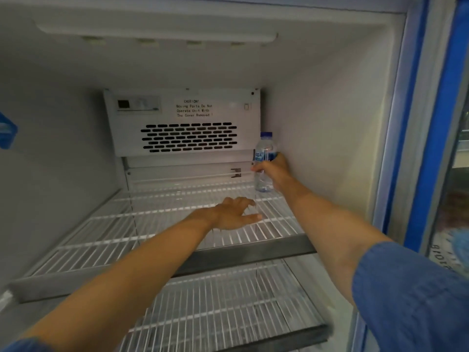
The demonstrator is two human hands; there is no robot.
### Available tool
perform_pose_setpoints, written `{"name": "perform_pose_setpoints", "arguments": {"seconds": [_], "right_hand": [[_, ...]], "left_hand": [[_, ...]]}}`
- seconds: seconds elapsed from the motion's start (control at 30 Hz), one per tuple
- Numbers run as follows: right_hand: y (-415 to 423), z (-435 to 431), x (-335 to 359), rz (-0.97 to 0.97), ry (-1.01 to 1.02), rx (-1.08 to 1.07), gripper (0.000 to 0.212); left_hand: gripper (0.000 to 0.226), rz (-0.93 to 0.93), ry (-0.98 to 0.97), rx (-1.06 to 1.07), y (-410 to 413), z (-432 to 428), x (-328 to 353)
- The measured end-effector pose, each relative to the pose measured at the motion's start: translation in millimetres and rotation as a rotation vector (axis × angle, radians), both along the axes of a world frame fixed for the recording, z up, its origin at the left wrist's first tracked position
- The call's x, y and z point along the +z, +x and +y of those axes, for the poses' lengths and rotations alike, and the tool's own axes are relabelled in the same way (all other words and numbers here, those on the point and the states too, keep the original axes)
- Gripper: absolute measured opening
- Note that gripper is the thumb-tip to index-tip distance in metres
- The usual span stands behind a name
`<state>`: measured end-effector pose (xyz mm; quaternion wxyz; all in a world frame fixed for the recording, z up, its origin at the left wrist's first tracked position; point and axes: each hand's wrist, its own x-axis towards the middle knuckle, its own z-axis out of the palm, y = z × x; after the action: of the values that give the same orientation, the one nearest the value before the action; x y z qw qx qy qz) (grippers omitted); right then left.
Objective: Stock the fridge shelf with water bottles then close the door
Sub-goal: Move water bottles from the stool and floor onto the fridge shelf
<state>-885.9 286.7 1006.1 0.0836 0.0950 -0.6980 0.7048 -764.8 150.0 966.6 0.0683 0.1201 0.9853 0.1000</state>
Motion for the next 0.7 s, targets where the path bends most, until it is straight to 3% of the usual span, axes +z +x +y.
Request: {"name": "perform_pose_setpoints", "arguments": {"seconds": [0.13, 0.27, 0.43, 0.53, 0.7], "right_hand": [[-12, -3, -9, -0.010, 0.035, -0.002, 0.041], [-20, -3, -19, 0.003, 0.040, 0.012, 0.069], [-21, 0, -18, -0.029, 0.137, 0.084, 0.063], [-28, 2, -16, -0.051, 0.163, 0.113, 0.078], [-36, -3, -21, -0.028, 0.155, 0.033, 0.074]], "left_hand": [[0.072, 0.022, -0.067, 0.002, -7, -2, -8], [0.071, 0.025, -0.045, -0.008, -7, -2, -10], [0.072, 0.034, -0.046, -0.007, -7, -3, -11], [0.071, 0.032, -0.039, -0.009, -7, -3, -10], [0.071, 0.029, -0.034, -0.010, -7, -3, -10]]}}
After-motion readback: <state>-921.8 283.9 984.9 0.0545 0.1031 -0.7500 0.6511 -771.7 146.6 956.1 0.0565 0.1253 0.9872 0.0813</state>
